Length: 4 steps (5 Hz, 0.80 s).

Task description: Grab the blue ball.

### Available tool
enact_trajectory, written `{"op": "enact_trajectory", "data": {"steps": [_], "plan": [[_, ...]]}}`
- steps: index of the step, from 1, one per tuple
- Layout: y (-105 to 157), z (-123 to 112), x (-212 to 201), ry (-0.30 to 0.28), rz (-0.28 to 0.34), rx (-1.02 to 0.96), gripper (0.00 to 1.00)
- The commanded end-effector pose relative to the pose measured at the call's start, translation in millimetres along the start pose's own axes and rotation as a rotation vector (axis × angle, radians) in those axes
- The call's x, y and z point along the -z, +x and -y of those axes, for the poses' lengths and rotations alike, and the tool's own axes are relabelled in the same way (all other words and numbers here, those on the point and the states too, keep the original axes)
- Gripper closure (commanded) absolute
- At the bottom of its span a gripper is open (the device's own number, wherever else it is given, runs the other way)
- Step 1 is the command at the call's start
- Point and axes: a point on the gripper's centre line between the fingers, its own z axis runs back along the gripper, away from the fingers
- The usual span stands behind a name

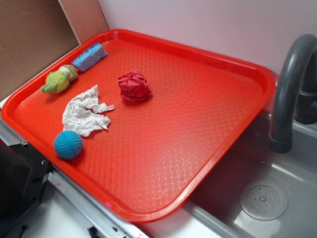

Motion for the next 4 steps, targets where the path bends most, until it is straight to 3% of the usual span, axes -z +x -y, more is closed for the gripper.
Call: {"op": "enact_trajectory", "data": {"steps": [1, 2, 4], "plan": [[0.0, 0.0, 0.0, 0.0, 0.0, 0.0, 0.0], [0.4, 8.1, 19.2, -0.017, 0.071, -0.085, 0.0], [-1.6, 10.1, 72.2, -0.011, 0.016, -0.127, 0.0]]}}
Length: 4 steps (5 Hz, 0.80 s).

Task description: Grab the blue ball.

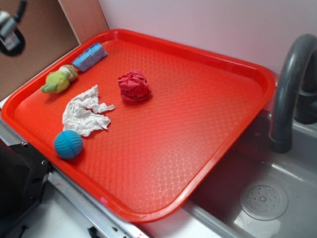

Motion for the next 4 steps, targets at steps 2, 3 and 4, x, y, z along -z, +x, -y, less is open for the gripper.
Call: {"op": "enact_trajectory", "data": {"steps": [2, 3, 4], "plan": [[-2.6, -11.4, 99.7, 0.046, -0.174, -0.001, 0.0], [-6.4, -13.7, 124.6, 0.091, -0.205, 0.019, 0.0], [-12.0, -13.9, 149.7, 0.078, -0.304, 0.029, 0.0]]}}
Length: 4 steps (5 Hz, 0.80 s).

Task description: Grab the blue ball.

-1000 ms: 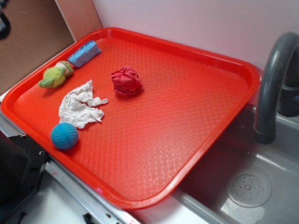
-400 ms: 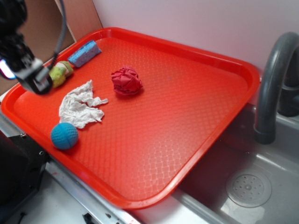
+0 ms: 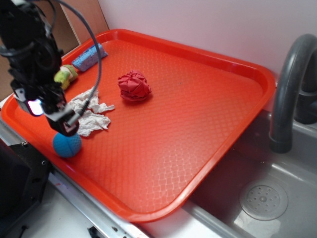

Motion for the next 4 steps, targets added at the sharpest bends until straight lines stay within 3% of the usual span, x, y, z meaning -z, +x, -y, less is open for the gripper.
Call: {"op": "enact_trajectory", "data": {"steps": [1, 2, 3, 4], "plan": [[-0.4, 4.6, 37.3, -0.004, -0.109, 0.036, 0.0], [1.1, 3.9, 50.0, 0.006, -0.134, 0.035, 0.0], [0.4, 5.9, 56.3, 0.022, -0.135, 0.041, 1.0], [-0.1, 5.7, 47.0, 0.015, -0.109, 0.018, 1.0]]}}
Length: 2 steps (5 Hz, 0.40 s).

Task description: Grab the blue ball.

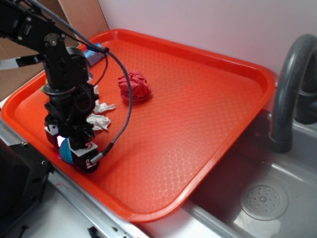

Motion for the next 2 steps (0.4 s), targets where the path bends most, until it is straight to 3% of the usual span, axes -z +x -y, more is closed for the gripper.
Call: {"op": "enact_trajectory", "data": {"steps": [1, 2], "plan": [[-2.9, -8.3, -46.5, -0.003, 0.122, -0.081, 1.0], [4.9, -16.7, -100.9, -0.059, 0.239, -0.155, 1.0]]}}
